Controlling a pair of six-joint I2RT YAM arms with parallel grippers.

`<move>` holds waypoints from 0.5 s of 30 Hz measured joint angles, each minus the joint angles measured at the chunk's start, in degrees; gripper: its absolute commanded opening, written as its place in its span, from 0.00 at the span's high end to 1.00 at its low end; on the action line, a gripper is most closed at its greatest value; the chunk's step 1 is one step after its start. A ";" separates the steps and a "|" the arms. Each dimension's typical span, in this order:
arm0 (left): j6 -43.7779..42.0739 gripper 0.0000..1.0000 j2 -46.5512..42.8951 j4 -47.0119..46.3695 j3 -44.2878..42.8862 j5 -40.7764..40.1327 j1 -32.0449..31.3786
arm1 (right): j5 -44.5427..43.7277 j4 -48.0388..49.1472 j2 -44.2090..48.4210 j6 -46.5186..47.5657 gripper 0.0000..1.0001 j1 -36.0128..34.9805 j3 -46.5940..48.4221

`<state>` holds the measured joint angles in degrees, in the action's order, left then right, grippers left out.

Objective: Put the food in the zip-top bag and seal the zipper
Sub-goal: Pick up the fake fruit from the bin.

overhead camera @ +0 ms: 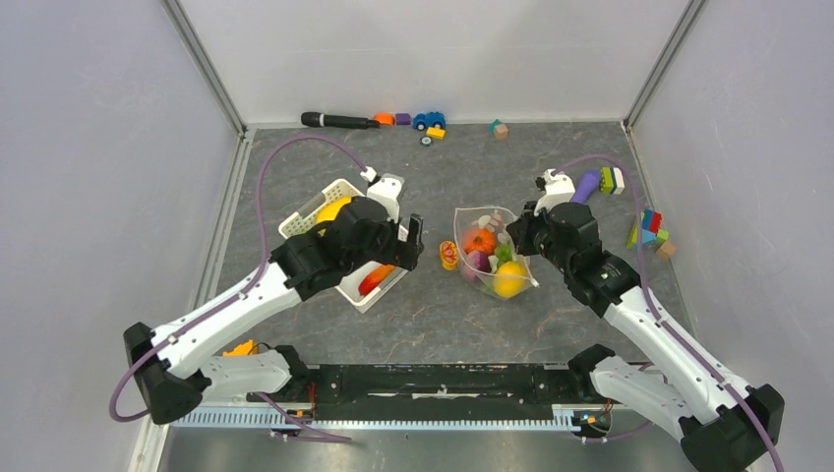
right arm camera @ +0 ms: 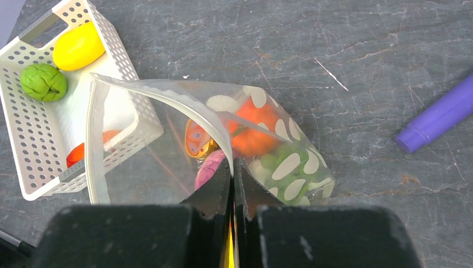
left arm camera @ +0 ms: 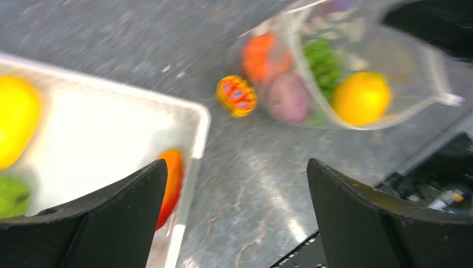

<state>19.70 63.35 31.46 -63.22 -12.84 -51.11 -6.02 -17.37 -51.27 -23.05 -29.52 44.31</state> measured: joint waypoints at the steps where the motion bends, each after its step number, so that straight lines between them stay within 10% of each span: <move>1: 1.05 0.00 0.81 1.75 0.20 -2.75 0.24 | 0.11 0.11 0.02 0.24 0.94 0.00 0.00; 15: 8.39 0.00 12.59 7.30 6.62 -6.08 14.40 | 3.50 0.24 0.04 1.95 0.94 0.00 -0.22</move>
<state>28.10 75.94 38.76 -56.60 -18.92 -36.71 -2.52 -17.12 -51.22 -21.10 -29.52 44.10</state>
